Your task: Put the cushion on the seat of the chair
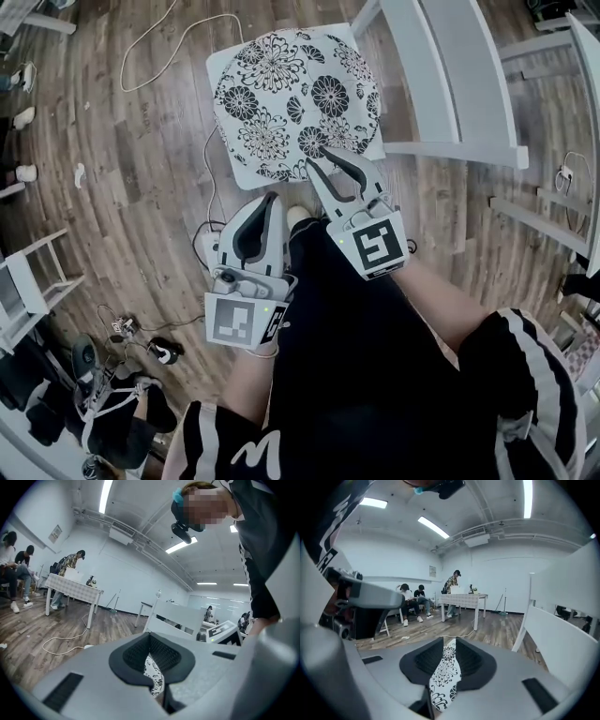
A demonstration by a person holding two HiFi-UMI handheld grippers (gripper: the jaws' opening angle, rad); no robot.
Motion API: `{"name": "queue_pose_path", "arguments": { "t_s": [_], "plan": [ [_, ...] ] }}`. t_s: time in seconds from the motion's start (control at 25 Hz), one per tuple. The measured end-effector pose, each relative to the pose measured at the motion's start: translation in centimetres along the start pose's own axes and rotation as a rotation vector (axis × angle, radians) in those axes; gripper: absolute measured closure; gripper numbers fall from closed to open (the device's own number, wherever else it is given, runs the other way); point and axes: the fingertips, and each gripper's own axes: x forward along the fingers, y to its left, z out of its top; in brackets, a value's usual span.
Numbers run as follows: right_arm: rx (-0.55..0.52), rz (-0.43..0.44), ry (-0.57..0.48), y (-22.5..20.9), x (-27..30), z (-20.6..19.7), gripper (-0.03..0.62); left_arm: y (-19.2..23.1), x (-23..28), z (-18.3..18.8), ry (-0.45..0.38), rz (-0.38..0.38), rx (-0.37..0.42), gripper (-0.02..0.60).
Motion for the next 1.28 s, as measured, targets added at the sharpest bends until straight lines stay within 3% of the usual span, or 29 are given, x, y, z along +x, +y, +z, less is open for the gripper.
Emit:
{"name": "queue_pose_path", "arguments": {
  "t_s": [0.28, 0.72, 1.28],
  "plan": [
    [0.048, -0.035, -0.115, -0.7, -1.8, 5.2, 0.546, -0.6, 1.0, 1.6, -0.020, -0.023, 0.016, 0.578],
    [0.132, -0.046, -0.147, -0.3, -4.7, 9.6, 0.568, -2.8, 2.0, 5.0, -0.044, -0.108, 0.038, 0.578],
    [0.109, -0.102, -0.226, 1.4, -7.1, 15.3, 0.569, -4.2, -0.6, 9.3, -0.083, -0.204, 0.068, 0.578]
  ]
}}
